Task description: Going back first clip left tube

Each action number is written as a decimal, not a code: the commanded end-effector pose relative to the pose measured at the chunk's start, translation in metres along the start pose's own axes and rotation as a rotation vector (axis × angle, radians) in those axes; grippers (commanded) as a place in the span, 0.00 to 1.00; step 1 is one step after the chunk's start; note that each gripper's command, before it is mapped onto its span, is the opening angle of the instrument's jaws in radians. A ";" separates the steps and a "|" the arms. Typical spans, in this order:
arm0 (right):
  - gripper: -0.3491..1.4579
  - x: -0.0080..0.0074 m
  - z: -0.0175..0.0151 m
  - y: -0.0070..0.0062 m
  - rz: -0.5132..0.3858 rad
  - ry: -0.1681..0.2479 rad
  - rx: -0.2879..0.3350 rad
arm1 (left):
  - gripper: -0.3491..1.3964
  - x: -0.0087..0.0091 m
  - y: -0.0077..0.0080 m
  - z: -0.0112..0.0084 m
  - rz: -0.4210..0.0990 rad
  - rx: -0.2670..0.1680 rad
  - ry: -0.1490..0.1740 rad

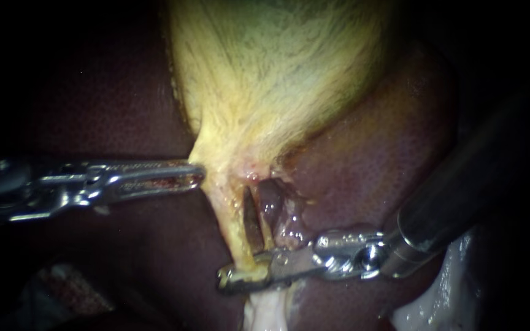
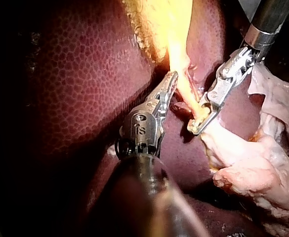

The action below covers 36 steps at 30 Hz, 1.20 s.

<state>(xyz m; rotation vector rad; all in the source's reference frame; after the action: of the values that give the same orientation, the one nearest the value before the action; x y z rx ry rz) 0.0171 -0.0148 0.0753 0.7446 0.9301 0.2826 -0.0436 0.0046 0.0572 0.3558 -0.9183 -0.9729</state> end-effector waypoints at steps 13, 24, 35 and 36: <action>0.30 0.0003 0.0003 0.0000 0.001 0.005 -0.006 | 0.00 0.0000 -0.0001 -0.0002 0.000 0.000 0.000; 0.52 0.0018 0.0006 0.0005 -0.254 0.089 -0.126 | 0.00 0.0000 -0.0002 -0.0004 0.000 0.001 0.000; 0.52 0.0018 0.0003 0.0005 -0.316 0.084 -0.140 | 0.00 0.0000 -0.0003 -0.0006 0.000 0.001 0.000; 0.52 0.0018 0.0003 0.0005 -0.322 0.083 -0.137 | 0.00 0.0000 -0.0003 -0.0006 0.000 0.001 0.000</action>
<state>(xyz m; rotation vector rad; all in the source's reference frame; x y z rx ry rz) 0.0184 -0.0137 0.0746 0.4462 1.0849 0.0853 -0.0433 0.0043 0.0567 0.3566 -0.9186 -0.9727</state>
